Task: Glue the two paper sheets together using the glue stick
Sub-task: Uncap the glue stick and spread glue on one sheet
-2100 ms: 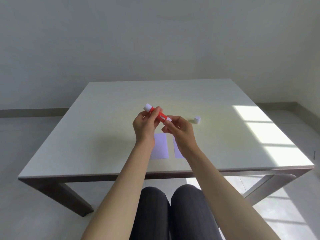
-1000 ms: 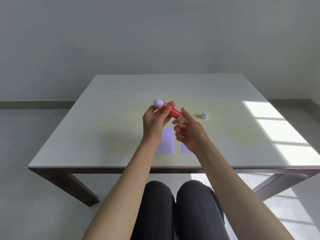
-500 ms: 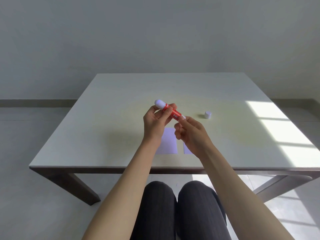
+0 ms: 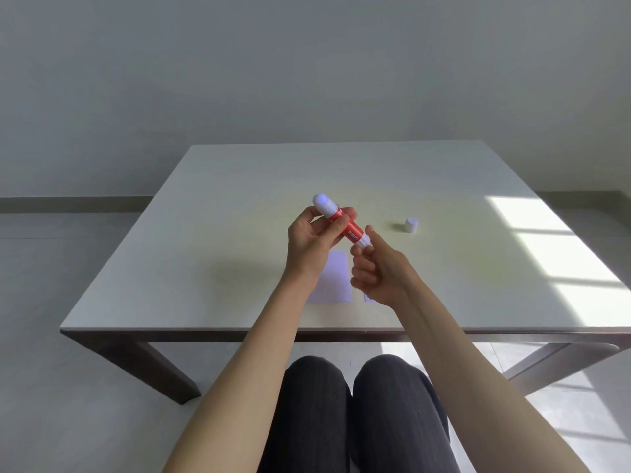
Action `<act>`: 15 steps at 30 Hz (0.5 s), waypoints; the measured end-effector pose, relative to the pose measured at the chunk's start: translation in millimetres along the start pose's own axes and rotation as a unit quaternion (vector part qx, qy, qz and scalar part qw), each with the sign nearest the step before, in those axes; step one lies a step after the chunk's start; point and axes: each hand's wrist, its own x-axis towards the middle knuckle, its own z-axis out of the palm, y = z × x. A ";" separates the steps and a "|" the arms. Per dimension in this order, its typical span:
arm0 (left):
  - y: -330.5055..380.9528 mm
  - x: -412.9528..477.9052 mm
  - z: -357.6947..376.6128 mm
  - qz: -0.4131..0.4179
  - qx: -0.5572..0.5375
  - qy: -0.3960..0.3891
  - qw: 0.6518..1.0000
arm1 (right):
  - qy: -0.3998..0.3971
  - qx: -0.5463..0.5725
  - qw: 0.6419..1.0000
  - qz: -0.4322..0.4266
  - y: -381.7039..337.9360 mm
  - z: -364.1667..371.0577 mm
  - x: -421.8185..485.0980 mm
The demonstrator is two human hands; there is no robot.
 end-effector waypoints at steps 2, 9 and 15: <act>-3.4 0.3 -0.2 -0.004 -0.015 -0.003 1.000 | 0.018 0.005 0.999 0.035 0.4 0.1 1.0; -8.2 2.2 -6.1 -0.011 0.103 -0.015 0.994 | -0.068 0.089 0.986 -0.121 2.7 8.1 3.3; -4.8 3.1 -83.3 -0.050 0.518 -0.150 0.841 | 0.034 0.164 0.974 -0.152 -14.3 -11.3 11.4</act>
